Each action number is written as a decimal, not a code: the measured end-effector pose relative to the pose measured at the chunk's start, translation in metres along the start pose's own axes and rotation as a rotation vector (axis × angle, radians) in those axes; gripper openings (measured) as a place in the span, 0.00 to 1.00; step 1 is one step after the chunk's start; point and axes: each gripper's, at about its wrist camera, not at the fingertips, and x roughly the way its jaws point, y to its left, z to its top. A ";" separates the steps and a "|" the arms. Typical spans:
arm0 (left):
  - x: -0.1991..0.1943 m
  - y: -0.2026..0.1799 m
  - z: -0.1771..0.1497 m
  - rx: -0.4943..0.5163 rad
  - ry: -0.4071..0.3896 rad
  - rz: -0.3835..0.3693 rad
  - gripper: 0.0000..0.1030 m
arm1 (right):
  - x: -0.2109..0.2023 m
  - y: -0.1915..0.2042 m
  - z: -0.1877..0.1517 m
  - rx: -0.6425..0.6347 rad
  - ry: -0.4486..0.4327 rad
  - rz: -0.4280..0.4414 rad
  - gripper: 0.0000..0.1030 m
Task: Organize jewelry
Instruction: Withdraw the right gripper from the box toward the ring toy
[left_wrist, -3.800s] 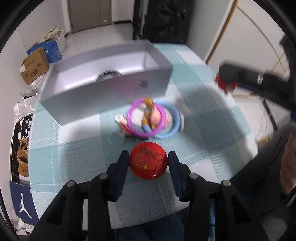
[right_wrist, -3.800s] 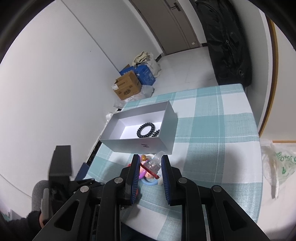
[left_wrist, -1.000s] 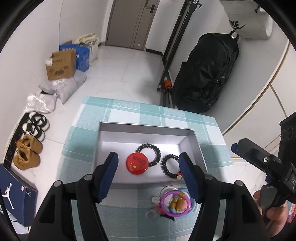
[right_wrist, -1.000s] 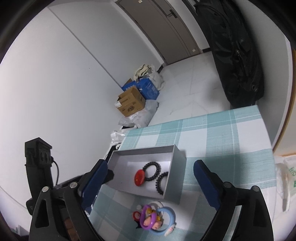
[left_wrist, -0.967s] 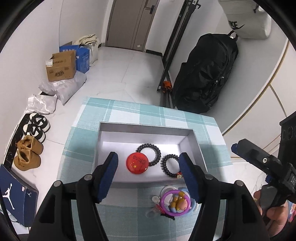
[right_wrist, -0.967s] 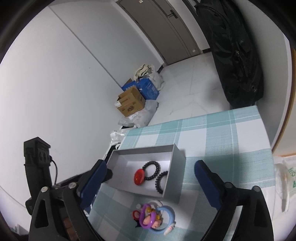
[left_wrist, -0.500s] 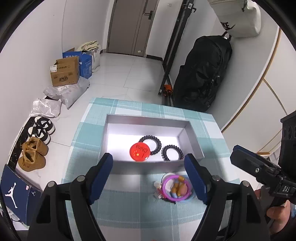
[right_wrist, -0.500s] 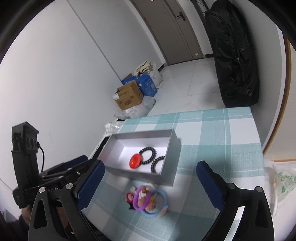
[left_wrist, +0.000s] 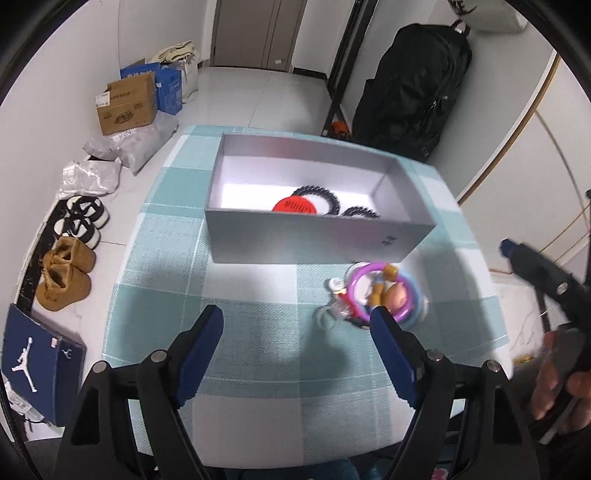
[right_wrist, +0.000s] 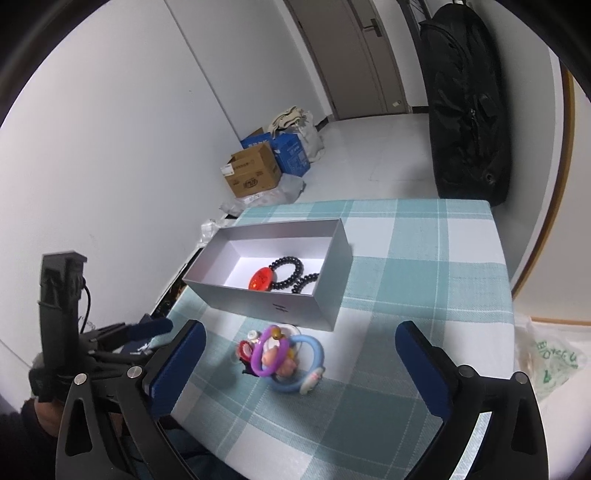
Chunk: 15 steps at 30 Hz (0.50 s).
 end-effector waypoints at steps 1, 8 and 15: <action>0.003 -0.002 -0.001 0.013 0.008 0.013 0.76 | 0.000 -0.001 0.000 0.005 0.001 -0.001 1.00; 0.022 -0.005 -0.011 0.066 0.089 0.049 0.76 | -0.005 -0.007 0.000 0.026 -0.001 -0.005 1.00; 0.029 -0.008 -0.013 0.109 0.098 0.092 0.76 | -0.008 -0.014 0.001 0.056 0.001 0.000 1.00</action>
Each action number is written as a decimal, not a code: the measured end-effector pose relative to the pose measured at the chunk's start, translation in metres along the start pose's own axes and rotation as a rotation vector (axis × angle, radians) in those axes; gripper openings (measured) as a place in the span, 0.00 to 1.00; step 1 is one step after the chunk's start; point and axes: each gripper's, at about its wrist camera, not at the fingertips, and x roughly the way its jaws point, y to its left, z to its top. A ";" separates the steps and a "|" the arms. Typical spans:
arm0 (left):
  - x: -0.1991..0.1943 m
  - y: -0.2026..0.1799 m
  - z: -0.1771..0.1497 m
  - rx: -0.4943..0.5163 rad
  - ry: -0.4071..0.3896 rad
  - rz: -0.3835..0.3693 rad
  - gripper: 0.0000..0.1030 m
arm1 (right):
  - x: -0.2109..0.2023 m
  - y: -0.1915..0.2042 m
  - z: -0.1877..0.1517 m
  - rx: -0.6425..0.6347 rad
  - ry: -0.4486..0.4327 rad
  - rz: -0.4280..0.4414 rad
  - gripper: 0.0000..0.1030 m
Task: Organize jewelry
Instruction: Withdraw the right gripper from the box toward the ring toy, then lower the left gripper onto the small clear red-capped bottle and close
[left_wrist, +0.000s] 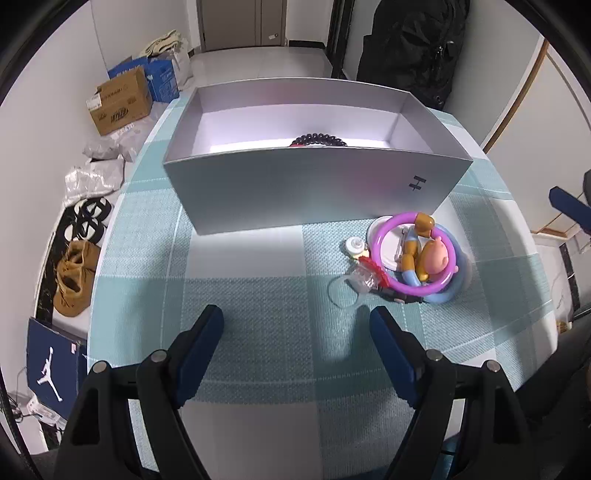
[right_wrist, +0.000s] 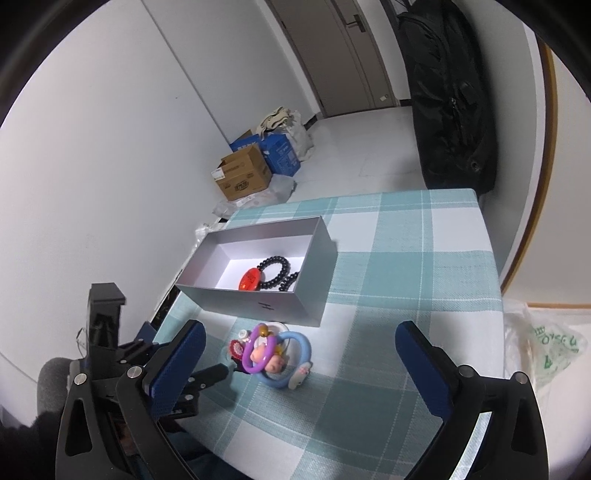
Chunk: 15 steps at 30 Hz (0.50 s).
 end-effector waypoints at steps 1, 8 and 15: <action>0.000 -0.003 0.000 0.020 -0.006 0.011 0.76 | -0.001 0.000 0.000 0.000 -0.001 0.001 1.00; 0.001 -0.015 0.000 0.090 -0.038 0.069 0.69 | -0.002 0.000 0.000 0.003 0.000 0.009 1.00; -0.001 -0.022 0.001 0.123 -0.046 0.028 0.40 | -0.001 -0.004 -0.002 0.021 0.015 0.009 1.00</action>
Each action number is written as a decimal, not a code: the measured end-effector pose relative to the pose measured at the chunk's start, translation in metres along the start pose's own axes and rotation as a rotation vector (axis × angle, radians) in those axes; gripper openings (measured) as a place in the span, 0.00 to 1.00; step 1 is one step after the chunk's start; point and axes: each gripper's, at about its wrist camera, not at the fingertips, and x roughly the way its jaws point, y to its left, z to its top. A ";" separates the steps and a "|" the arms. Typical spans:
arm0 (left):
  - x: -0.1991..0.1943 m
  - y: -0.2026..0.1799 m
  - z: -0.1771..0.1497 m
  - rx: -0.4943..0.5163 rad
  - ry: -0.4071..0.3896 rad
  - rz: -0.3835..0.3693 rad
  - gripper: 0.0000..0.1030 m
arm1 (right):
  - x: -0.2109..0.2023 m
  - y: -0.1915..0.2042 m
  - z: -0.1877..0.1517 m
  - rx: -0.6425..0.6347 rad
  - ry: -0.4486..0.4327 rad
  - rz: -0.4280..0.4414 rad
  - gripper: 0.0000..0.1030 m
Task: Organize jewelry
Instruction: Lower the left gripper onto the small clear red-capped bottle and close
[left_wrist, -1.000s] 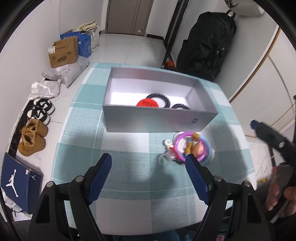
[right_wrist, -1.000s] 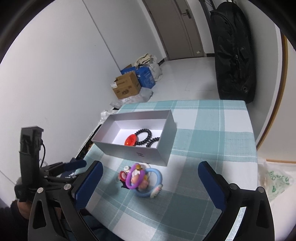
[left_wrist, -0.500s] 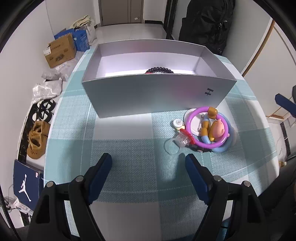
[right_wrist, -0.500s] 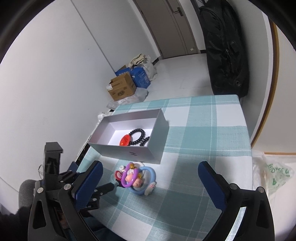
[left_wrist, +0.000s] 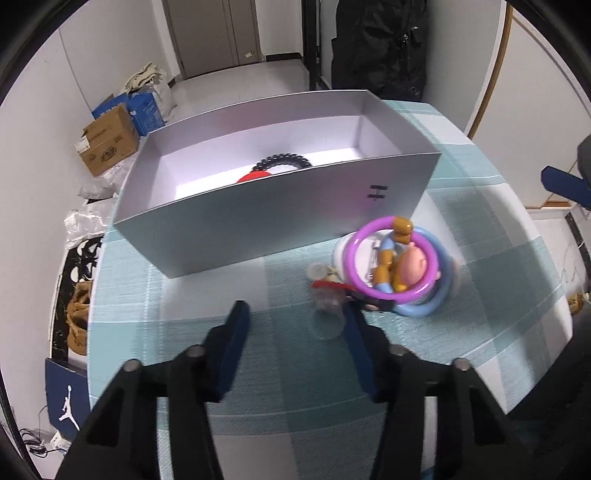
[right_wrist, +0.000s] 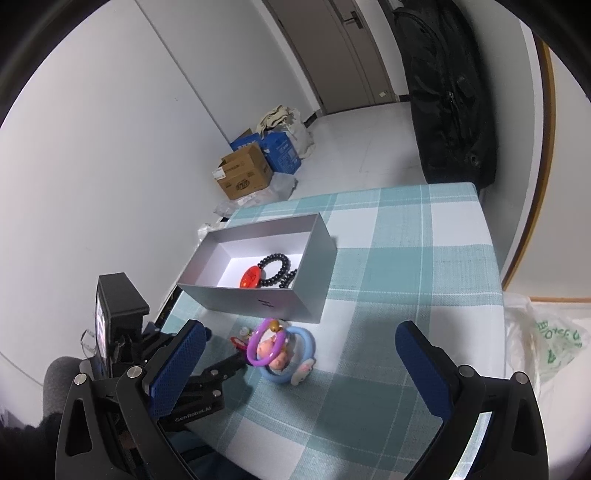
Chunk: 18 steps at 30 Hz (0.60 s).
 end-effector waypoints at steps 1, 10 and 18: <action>0.000 -0.001 0.000 0.006 0.002 -0.012 0.33 | -0.001 0.000 0.000 0.001 -0.002 -0.001 1.00; -0.003 -0.005 0.000 0.016 0.024 -0.061 0.14 | -0.003 -0.003 0.000 0.011 -0.004 -0.004 1.00; -0.011 0.005 -0.001 -0.049 0.043 -0.105 0.14 | 0.001 -0.010 -0.002 0.041 0.015 -0.012 1.00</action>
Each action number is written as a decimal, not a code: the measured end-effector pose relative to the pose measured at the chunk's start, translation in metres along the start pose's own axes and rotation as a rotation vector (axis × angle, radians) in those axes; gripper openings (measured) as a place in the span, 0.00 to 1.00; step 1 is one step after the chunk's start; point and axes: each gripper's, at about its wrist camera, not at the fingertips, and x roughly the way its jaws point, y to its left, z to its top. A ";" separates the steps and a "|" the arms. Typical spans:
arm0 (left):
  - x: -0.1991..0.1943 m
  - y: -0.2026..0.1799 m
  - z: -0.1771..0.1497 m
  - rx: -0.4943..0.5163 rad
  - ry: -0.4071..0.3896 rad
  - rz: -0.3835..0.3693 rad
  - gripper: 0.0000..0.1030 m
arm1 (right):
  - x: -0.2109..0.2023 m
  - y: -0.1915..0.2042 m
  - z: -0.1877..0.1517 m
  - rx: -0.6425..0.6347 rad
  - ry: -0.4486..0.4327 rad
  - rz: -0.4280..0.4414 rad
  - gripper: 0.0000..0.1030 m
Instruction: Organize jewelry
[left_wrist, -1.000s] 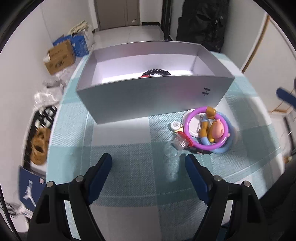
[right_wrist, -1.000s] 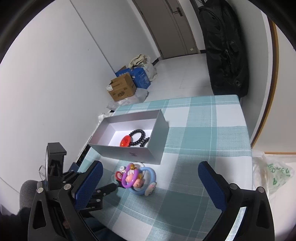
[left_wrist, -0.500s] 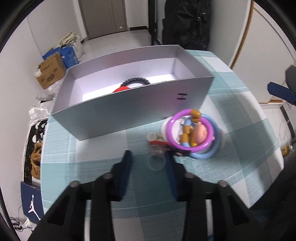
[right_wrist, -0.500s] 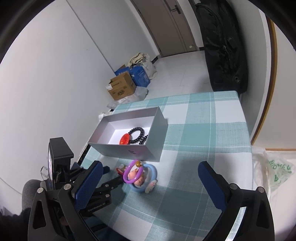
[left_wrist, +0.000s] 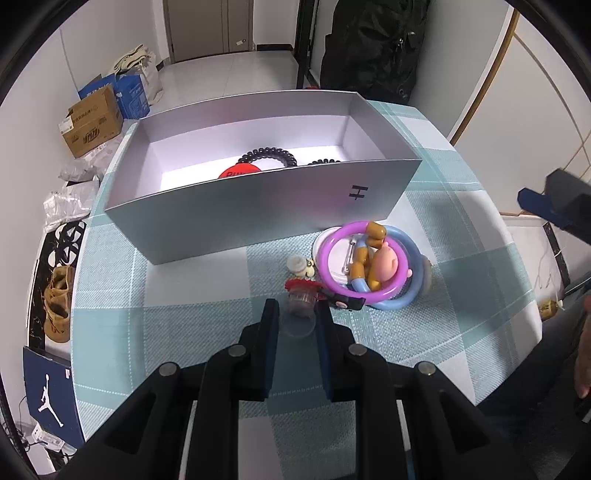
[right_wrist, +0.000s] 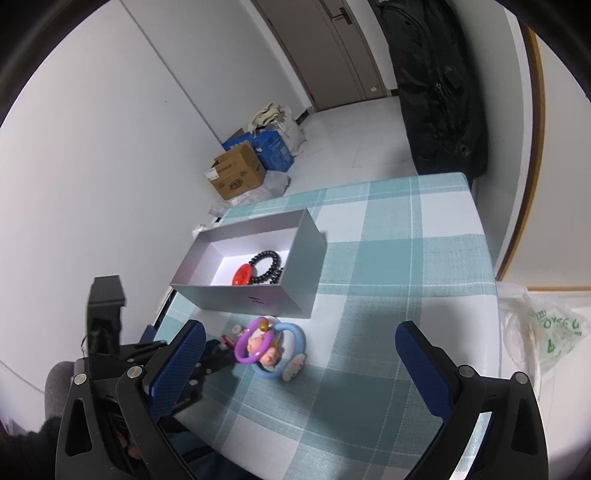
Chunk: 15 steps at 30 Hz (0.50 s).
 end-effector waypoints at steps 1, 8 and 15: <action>-0.002 0.000 0.000 -0.001 -0.002 -0.001 0.14 | 0.000 -0.001 0.000 0.004 0.002 0.000 1.00; -0.003 0.001 0.005 -0.004 0.004 0.005 0.14 | 0.007 0.002 -0.002 -0.002 0.022 -0.007 1.00; -0.019 0.017 0.010 -0.074 -0.043 -0.018 0.14 | 0.019 0.021 -0.005 -0.068 0.047 0.022 0.99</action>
